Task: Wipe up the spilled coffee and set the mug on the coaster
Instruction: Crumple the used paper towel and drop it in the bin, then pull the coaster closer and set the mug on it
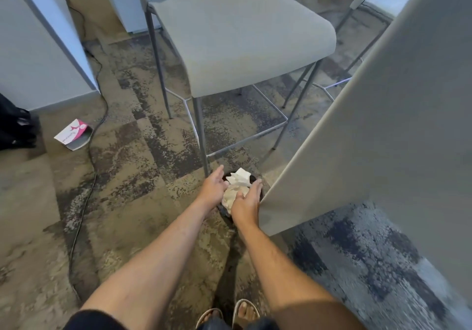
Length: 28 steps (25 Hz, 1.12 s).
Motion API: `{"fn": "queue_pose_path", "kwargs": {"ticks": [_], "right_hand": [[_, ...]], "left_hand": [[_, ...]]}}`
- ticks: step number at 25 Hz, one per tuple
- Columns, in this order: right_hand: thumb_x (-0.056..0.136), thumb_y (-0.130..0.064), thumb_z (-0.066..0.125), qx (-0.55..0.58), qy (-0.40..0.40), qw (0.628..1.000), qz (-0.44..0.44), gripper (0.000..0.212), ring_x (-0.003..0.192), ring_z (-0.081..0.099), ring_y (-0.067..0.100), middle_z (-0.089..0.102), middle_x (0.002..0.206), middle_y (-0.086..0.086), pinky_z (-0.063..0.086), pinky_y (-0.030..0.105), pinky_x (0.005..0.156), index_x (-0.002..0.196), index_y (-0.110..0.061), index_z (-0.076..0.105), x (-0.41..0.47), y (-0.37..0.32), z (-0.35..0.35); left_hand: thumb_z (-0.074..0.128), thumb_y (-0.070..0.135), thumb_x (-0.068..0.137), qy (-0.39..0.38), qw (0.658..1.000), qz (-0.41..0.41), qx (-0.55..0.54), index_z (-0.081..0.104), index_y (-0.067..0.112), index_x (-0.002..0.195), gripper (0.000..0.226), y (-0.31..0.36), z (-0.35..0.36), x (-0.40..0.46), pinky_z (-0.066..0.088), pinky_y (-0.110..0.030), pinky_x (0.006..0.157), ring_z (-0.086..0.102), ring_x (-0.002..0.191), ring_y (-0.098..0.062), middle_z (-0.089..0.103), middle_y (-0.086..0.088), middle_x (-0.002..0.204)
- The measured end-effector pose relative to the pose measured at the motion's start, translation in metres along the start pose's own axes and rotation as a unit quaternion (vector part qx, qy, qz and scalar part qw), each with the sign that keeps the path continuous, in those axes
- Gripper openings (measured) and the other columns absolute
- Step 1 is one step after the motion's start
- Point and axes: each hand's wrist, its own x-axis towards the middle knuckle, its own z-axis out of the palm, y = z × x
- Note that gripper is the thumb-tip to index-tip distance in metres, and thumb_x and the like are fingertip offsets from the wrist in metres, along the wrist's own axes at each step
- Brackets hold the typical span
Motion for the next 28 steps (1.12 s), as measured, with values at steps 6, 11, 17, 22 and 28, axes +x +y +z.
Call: {"fn": "queue_pose_path", "kwargs": {"ticks": [6, 11, 17, 22, 28], "right_hand": [[0.102, -0.005, 0.036, 0.027, -0.064, 0.997, 0.019, 0.059, 0.146, 0.026, 0.016, 0.024, 0.161, 0.0, 0.028, 0.036, 0.118, 0.155, -0.023, 0.018, -0.056, 0.004, -0.01], [0.101, -0.015, 0.047, 0.027, -0.043, 0.999, 0.004, 0.037, 0.127, 0.05, 0.013, 0.052, 0.143, 0.0, 0.042, 0.032, 0.106, 0.137, -0.023, 0.049, -0.112, -0.034, -0.046], [0.1, -0.03, 0.049, -0.005, -0.02, 0.996, -0.086, 0.033, 0.12, 0.055, 0.017, 0.06, 0.133, -0.001, 0.046, 0.031, 0.097, 0.132, -0.023, 0.056, -0.177, -0.134, -0.107], [0.099, -0.032, 0.052, -0.02, -0.003, 0.982, -0.186, 0.038, 0.125, 0.052, 0.018, 0.057, 0.138, 0.001, 0.045, 0.035, 0.102, 0.136, -0.022, 0.053, -0.222, -0.221, -0.16], [0.098, -0.027, 0.057, 0.044, 0.043, 0.962, -0.266, 0.039, 0.114, 0.056, 0.011, 0.06, 0.133, 0.002, 0.044, 0.019, 0.094, 0.136, -0.018, 0.053, -0.264, -0.292, -0.221]], "left_hand": [[0.043, -0.003, 0.098, -0.022, 0.999, -0.015, 0.025, 0.044, 0.015, 0.143, 0.048, -0.01, -0.012, -0.065, 0.038, -0.03, 0.105, 0.045, 0.127, -0.011, 0.047, -0.005, 0.147], [0.048, 0.0, 0.097, 0.0, 1.0, -0.001, 0.012, 0.052, 0.012, 0.136, 0.041, 0.027, -0.013, -0.14, 0.044, -0.03, 0.102, 0.053, 0.121, -0.013, 0.057, -0.004, 0.136], [0.054, 0.01, 0.097, 0.04, 0.995, 0.081, 0.043, 0.059, 0.015, 0.13, 0.034, 0.126, -0.013, -0.223, 0.047, -0.032, 0.101, 0.058, 0.116, -0.013, 0.063, 0.0, 0.125], [0.054, 0.023, 0.097, 0.043, 0.976, 0.187, 0.1, 0.058, 0.019, 0.131, 0.035, 0.234, -0.008, -0.273, 0.046, -0.034, 0.102, 0.056, 0.117, -0.01, 0.061, 0.001, 0.131], [0.056, 0.027, 0.096, 0.053, 0.943, 0.311, 0.104, 0.062, 0.021, 0.125, 0.031, 0.337, 0.018, -0.319, 0.048, -0.037, 0.102, 0.059, 0.114, -0.01, 0.065, 0.003, 0.123]]}}
